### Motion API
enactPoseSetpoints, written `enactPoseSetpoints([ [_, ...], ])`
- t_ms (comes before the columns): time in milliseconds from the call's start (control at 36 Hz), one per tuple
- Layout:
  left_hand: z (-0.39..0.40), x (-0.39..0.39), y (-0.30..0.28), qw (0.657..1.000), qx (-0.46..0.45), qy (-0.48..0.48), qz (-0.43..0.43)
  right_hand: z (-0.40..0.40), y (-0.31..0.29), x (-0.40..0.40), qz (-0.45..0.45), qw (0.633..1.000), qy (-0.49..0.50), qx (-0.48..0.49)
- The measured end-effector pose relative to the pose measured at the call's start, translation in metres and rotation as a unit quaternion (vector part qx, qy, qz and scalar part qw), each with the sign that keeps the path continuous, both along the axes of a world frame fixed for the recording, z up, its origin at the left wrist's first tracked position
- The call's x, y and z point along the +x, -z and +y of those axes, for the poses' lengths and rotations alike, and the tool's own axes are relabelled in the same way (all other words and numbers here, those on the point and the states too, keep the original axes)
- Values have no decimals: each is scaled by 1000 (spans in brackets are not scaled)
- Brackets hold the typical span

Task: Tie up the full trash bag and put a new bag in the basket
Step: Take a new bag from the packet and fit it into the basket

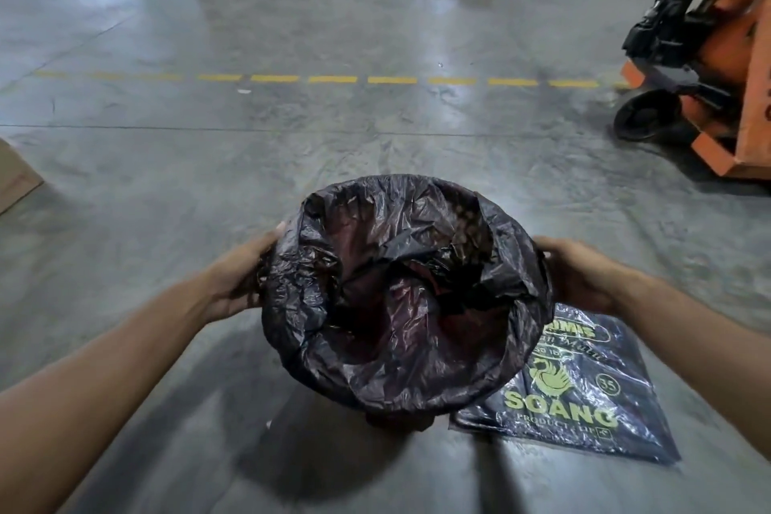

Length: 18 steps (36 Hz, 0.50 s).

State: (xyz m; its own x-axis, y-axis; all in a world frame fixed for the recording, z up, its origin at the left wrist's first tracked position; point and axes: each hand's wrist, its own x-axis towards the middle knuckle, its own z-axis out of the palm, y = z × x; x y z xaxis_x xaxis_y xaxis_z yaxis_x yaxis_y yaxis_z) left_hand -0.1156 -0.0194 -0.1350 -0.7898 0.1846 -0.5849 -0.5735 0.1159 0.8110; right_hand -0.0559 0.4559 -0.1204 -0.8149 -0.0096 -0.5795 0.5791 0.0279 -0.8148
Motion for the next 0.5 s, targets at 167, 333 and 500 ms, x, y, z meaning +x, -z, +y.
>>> enactPoseSetpoints([
  [167,3,22,17,998,-35,-56,14,-14,20,19,90,991,59,75],
  [333,27,50,18,989,-91,-91,71,-23,39,20,108,969,-22,221],
  [500,26,43,6,978,-113,-139,103,-31,33,25,141,967,8,212],
])
